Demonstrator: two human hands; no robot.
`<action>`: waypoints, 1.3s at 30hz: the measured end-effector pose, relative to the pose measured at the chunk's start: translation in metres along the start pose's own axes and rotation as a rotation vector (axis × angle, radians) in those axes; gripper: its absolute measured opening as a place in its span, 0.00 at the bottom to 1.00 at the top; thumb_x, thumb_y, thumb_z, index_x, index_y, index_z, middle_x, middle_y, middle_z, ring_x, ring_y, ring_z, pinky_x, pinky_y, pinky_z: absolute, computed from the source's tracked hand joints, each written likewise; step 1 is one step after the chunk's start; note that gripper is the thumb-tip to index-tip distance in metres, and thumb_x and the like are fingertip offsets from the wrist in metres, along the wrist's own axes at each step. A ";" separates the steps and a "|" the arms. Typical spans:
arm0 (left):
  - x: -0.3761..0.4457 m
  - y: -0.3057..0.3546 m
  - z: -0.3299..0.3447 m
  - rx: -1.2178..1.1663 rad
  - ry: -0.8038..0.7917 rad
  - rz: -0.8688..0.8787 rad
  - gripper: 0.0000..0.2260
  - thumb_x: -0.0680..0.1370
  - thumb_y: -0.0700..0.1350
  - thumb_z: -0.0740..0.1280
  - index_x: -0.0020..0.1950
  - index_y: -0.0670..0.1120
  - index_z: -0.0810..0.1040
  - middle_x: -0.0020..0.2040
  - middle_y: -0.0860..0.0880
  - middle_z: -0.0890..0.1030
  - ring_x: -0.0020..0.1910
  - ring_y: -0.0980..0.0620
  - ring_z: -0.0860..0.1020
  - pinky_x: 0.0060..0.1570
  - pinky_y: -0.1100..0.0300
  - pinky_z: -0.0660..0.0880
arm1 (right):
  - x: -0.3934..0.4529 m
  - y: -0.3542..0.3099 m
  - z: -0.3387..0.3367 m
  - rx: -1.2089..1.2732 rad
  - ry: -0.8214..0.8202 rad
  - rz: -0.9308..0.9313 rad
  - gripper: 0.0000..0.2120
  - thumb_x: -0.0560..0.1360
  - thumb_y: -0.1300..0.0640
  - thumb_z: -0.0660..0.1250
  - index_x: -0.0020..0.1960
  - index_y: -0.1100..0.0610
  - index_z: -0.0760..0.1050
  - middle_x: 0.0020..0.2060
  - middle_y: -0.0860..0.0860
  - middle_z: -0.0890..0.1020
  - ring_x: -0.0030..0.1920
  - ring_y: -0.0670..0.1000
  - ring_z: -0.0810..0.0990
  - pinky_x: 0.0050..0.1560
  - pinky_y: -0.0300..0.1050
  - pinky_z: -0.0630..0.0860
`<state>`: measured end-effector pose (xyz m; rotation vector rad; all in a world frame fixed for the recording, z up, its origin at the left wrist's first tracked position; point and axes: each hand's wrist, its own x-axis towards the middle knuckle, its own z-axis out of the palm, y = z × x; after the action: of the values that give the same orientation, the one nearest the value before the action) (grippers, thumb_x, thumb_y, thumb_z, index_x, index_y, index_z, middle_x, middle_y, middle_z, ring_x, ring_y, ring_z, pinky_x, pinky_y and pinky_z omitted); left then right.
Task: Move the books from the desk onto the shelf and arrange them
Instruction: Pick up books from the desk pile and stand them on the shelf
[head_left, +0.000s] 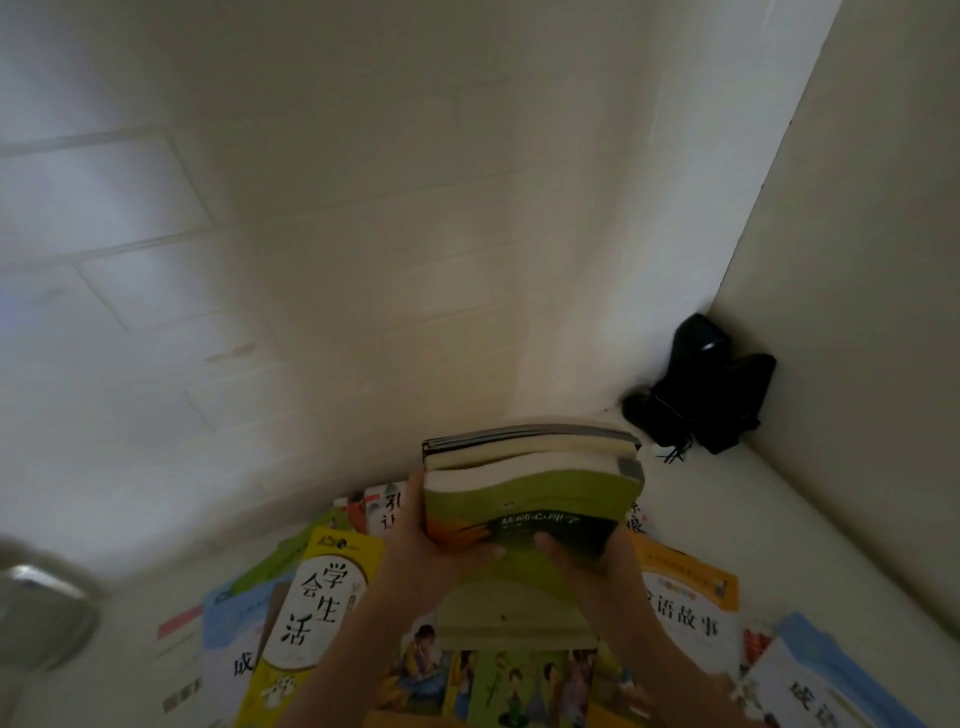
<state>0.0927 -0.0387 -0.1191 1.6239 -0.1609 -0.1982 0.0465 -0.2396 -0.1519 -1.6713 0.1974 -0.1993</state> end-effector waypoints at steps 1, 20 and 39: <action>0.002 -0.003 0.000 -0.001 -0.006 0.006 0.40 0.62 0.30 0.79 0.71 0.42 0.67 0.60 0.47 0.80 0.57 0.55 0.81 0.48 0.62 0.80 | 0.001 0.000 -0.002 0.001 -0.011 -0.005 0.31 0.69 0.50 0.75 0.69 0.53 0.69 0.60 0.47 0.80 0.60 0.44 0.79 0.56 0.43 0.79; -0.104 0.125 -0.093 -0.132 0.421 0.089 0.40 0.44 0.41 0.86 0.53 0.40 0.78 0.48 0.40 0.85 0.49 0.39 0.83 0.41 0.46 0.82 | -0.030 -0.179 0.056 -0.037 -0.431 -0.256 0.33 0.68 0.51 0.78 0.67 0.49 0.67 0.59 0.43 0.80 0.60 0.48 0.80 0.56 0.55 0.80; -0.448 0.432 -0.299 0.307 1.232 0.844 0.32 0.54 0.52 0.84 0.55 0.52 0.79 0.48 0.54 0.86 0.45 0.56 0.84 0.42 0.67 0.80 | -0.250 -0.539 0.301 0.228 -0.907 -1.038 0.31 0.66 0.48 0.79 0.64 0.44 0.68 0.52 0.37 0.82 0.52 0.36 0.79 0.48 0.31 0.76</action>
<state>-0.2693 0.3256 0.3426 1.5710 0.0966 1.4978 -0.1153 0.1704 0.3476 -1.3452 -1.3381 -0.1972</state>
